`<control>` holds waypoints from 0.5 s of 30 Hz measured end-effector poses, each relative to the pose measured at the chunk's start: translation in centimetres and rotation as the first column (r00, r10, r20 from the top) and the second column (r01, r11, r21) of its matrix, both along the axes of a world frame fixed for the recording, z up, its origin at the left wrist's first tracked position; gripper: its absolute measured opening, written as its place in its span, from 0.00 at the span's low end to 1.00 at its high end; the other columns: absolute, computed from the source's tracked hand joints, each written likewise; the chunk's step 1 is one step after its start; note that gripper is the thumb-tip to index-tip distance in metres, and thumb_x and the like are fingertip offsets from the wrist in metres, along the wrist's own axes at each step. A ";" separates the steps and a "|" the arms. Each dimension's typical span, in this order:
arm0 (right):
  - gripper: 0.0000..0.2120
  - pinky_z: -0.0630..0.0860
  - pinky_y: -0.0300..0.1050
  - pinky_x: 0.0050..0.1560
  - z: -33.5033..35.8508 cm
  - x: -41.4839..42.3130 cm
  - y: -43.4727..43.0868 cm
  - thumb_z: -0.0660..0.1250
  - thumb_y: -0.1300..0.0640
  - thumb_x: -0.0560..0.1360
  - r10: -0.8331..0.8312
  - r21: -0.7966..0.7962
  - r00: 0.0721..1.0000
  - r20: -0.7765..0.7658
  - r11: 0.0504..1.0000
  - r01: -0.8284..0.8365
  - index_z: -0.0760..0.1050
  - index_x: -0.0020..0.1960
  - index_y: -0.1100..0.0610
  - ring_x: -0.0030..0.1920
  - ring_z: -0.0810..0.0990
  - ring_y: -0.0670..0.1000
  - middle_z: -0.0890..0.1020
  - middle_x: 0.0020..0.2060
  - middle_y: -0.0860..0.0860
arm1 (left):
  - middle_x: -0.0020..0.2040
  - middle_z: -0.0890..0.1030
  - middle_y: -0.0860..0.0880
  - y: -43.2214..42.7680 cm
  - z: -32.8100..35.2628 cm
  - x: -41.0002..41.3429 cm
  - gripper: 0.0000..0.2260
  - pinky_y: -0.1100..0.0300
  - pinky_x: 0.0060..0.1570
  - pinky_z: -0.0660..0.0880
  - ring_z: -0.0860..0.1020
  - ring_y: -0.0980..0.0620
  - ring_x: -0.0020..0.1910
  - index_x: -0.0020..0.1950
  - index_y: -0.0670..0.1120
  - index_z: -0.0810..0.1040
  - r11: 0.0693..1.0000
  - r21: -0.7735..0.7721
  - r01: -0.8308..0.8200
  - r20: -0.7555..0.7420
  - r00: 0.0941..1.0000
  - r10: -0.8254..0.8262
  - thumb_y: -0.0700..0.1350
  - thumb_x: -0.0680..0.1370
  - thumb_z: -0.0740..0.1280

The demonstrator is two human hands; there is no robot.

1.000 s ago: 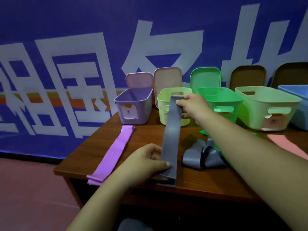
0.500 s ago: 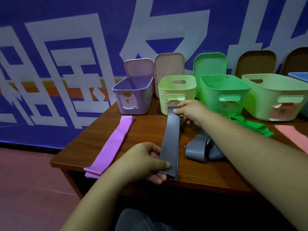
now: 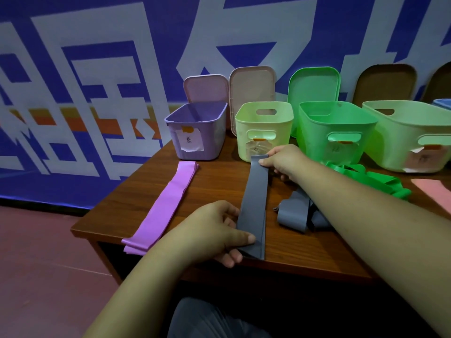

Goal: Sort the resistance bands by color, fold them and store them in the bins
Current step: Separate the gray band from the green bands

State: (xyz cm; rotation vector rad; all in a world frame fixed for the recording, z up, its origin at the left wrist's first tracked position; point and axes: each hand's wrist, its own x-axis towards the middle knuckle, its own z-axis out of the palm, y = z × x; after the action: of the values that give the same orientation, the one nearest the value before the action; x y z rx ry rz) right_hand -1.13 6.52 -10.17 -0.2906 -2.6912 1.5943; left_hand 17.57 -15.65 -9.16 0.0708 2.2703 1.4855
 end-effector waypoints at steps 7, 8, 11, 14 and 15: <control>0.08 0.73 0.45 0.31 -0.4 -0.2 -0.1 0.78 0.56 0.77 -0.016 0.035 1.000 -0.019 0.999 0.016 0.81 0.53 0.52 0.35 0.74 0.52 0.78 0.36 0.54 | 0.44 0.82 0.48 0.0 0.0 -0.1 0.26 0.62 0.28 0.76 0.80 0.56 0.27 0.70 0.52 0.74 0.965 -0.261 0.039 -0.129 0.989 -0.075 0.50 0.76 0.80; 0.08 0.73 0.46 0.32 -0.5 -0.3 -0.2 0.79 0.55 0.77 -0.013 0.045 1.000 -0.020 0.999 0.014 0.81 0.53 0.52 0.35 0.75 0.53 0.78 0.36 0.54 | 0.44 0.83 0.48 0.0 0.0 -0.1 0.26 0.62 0.28 0.76 0.80 0.56 0.27 0.70 0.52 0.74 0.960 -0.276 0.043 -0.133 0.988 -0.083 0.50 0.76 0.80; 0.08 0.75 0.47 0.34 -0.5 -0.3 -0.3 0.79 0.54 0.77 -0.011 0.080 1.000 -0.027 0.997 0.013 0.81 0.51 0.51 0.37 0.77 0.54 0.80 0.38 0.55 | 0.44 0.84 0.47 -0.2 0.1 -0.2 0.27 0.60 0.29 0.77 0.81 0.54 0.29 0.70 0.52 0.74 0.955 -0.291 0.048 -0.140 0.986 -0.092 0.51 0.75 0.80; 0.08 0.78 0.48 0.36 -0.2 -0.2 -0.5 0.78 0.54 0.78 -0.003 0.129 1.000 -0.018 0.992 0.005 0.80 0.52 0.53 0.38 0.79 0.54 0.81 0.38 0.55 | 0.44 0.84 0.47 -0.2 0.1 -0.1 0.26 0.59 0.30 0.79 0.82 0.53 0.30 0.70 0.51 0.74 0.956 -0.290 0.051 -0.128 0.988 -0.091 0.50 0.75 0.80; 0.09 0.80 0.49 0.39 0.0 0.0 -0.5 0.78 0.54 0.78 0.001 0.159 1.000 -0.004 0.987 0.000 0.81 0.54 0.55 0.38 0.80 0.55 0.82 0.38 0.56 | 0.44 0.84 0.46 -0.2 0.1 -0.1 0.27 0.58 0.31 0.80 0.83 0.52 0.30 0.70 0.51 0.74 0.955 -0.293 0.051 -0.127 0.988 -0.091 0.50 0.75 0.80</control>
State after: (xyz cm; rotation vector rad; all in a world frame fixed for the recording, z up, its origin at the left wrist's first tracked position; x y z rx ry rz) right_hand -1.17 5.98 -10.18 -0.2846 -2.7941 1.3677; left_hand 17.49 -15.89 -9.05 0.1724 2.5442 1.1295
